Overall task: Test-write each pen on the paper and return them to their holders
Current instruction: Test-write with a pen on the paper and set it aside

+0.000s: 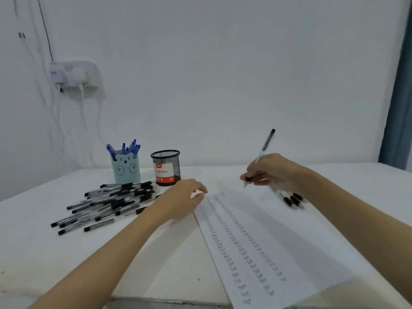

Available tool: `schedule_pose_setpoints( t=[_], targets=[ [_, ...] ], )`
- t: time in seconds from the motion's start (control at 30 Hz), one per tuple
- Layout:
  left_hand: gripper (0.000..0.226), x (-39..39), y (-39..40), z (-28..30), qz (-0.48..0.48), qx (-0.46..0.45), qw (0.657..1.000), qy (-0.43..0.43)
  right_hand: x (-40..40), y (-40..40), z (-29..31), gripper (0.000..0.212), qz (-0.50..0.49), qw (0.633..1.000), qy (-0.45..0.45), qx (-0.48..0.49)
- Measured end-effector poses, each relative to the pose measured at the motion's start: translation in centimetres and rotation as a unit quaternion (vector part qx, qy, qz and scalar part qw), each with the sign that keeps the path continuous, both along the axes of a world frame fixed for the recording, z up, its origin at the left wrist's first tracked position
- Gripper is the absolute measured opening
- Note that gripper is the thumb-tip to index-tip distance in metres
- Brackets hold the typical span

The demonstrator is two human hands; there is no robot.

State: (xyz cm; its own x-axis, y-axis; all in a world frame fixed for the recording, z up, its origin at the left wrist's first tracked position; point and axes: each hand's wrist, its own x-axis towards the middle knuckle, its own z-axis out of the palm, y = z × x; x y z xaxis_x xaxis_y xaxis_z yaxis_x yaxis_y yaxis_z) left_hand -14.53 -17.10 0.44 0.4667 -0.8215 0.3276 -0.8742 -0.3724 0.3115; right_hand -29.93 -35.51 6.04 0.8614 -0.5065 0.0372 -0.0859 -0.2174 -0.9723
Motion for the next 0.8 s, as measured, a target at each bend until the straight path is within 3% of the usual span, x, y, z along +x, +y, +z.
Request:
schedule_pose_setpoints(
  t=[0.17, 0.3, 0.4, 0.47, 0.57, 0.67, 0.8],
  targets=[
    [0.031, 1.1, -3.0, -1.5, -0.012, 0.004, 0.997, 0.079, 1.4, -0.1, -0.7, 0.024, 0.002, 0.985, -0.060, 0.160],
    [0.032, 1.4, -3.8, -2.2, -0.031, 0.007, 0.996, 0.078, 3.3, 1.0, -0.5, 0.020, -0.023, 0.987, -0.057, 0.148],
    [0.029, 1.6, -3.9, -2.2, -0.022, 0.001, 0.999, 0.049, 3.9, 1.8, 0.0, 0.061, 0.041, 0.979, -0.046, 0.196],
    [0.027, 1.7, -3.8, -2.2, -0.017, -0.002, 0.999, 0.045, 4.1, 2.2, 0.6, 0.076, 0.088, 0.961, -0.070, 0.252],
    [0.019, 1.7, -3.7, -2.1, -0.018, -0.030, 0.998, 0.052, 4.4, 2.5, 1.3, 0.076, 0.097, 0.944, -0.104, 0.297],
    [0.013, 1.7, -3.7, -2.0, -0.032, -0.067, 0.996, 0.050, 4.7, 2.3, 1.3, 0.063, 0.054, 0.950, -0.116, 0.285],
    [0.020, 2.0, -3.6, -2.7, -0.056, -0.085, 0.993, 0.052, 4.9, 1.7, 0.5, 0.061, 0.024, 0.946, -0.130, 0.296]
  ],
)
